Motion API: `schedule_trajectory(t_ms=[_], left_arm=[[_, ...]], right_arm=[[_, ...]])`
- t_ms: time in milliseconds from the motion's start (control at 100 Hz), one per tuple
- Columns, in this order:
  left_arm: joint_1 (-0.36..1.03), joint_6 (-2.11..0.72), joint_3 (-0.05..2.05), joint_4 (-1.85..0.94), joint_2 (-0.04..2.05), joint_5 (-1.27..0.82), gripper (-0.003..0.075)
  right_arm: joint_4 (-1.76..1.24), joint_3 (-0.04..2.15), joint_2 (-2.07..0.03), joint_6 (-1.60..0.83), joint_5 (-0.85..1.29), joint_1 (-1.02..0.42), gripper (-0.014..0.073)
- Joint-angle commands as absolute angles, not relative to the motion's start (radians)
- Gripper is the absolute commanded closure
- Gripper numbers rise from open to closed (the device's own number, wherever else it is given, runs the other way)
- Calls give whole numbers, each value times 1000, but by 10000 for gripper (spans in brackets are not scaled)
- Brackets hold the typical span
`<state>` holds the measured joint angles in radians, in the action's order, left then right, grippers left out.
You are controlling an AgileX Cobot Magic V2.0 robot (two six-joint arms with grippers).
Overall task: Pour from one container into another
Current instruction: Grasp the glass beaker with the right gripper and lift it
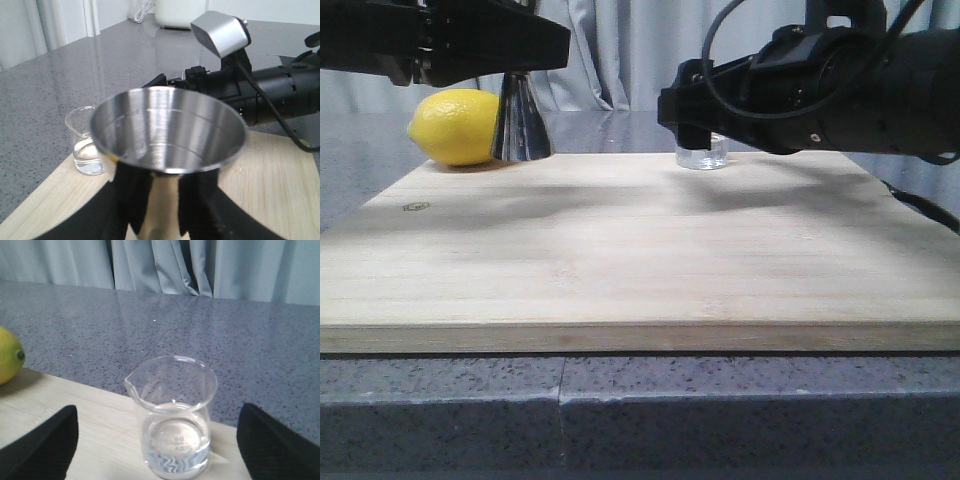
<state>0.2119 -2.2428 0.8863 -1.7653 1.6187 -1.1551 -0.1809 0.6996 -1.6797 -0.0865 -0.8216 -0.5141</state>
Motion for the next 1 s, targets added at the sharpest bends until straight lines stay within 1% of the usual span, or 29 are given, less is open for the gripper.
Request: schedule_trajectory(t_ms=[0, 560, 990], left_arm=[[219, -2236, 913, -1850, 1574, -1256, 502], [219, -2236, 913, -1850, 1574, -1256, 502], [219, -2236, 913, -1850, 1574, -1256, 502]], right_arm=[[-163, 746, -1663, -85, -918, -505, 8], [-154, 893, -1809, -87, -869, -491, 8], [-151, 905, -1814, -87, -798, -461, 19]])
